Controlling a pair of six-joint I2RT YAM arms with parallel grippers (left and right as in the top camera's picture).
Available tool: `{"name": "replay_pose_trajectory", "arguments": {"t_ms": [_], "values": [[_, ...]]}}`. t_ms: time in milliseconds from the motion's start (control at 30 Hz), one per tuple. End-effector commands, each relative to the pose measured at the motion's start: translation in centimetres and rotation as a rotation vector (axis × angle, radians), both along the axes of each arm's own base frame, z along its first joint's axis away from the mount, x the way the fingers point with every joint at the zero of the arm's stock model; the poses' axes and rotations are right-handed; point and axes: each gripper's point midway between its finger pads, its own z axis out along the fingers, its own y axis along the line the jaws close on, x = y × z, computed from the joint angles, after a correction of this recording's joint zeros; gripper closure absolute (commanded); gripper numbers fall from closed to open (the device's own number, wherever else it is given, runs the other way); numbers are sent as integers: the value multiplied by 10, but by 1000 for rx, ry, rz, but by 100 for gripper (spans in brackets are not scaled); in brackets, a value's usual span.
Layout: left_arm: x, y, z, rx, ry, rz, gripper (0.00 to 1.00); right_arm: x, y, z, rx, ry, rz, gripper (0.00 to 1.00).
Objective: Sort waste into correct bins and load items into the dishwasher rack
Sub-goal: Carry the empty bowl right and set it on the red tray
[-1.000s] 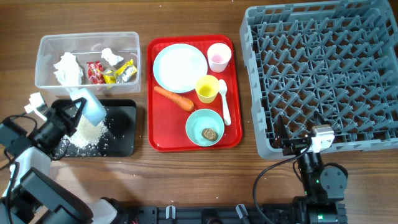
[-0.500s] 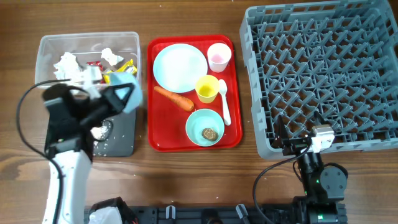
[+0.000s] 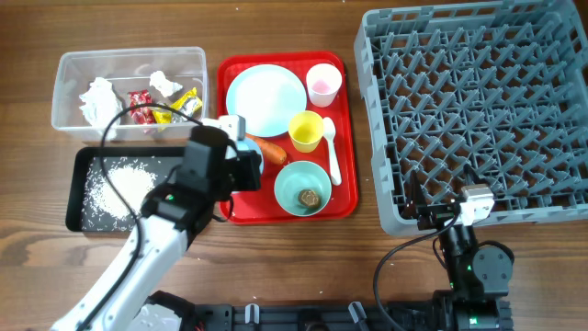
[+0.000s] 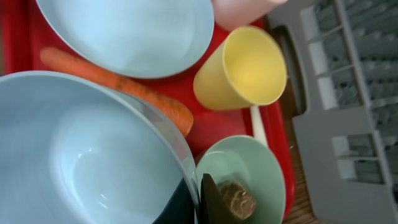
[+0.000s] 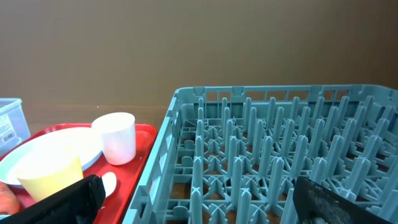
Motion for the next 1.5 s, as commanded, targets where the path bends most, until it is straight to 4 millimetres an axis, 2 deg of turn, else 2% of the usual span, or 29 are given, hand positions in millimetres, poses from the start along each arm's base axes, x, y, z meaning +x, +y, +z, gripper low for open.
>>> {"name": "replay_pose_trajectory", "arguments": {"t_ms": [0,133,300,367,567,633,700,800,867,967,1033,1100,1233,1267,1467], "values": [[2,-7,-24,84,44,-18,96,-1,2,2,-9,-11,14,0],[1,-9,-46,111,101,-26,96,-1,2,2,-9,-11,14,0],[-2,-7,-54,124,130,-27,95,-1,2,2,-9,-11,14,0],[-2,-7,-54,124,131,-28,86,-1,2,2,-8,-11,14,0],[-10,-15,-56,129,143,-57,76,-1,2,2,-8,-11,14,0],[-9,-19,-53,123,129,-67,66,-1,2,2,-9,-11,14,0],[-3,-23,-43,108,103,-69,65,-1,2,2,-9,-10,14,0],[15,-32,2,77,13,-79,64,0,2,2,-9,-9,14,0],[24,-36,25,82,-35,-100,64,0,2,2,-9,-9,14,0],[45,-31,61,109,-120,-41,65,0,2,1,-9,-8,14,0],[58,-27,76,146,-185,-23,64,0,2,1,-9,-6,14,0],[62,-27,71,162,-179,-23,64,0,2,1,-9,-6,14,0],[65,-29,42,197,-111,-34,62,0,2,1,-9,-6,14,0],[62,-35,33,187,-78,-60,54,0,2,1,-9,-6,14,0],[27,-67,16,181,10,-197,59,0,2,1,-8,-6,14,0]]}}
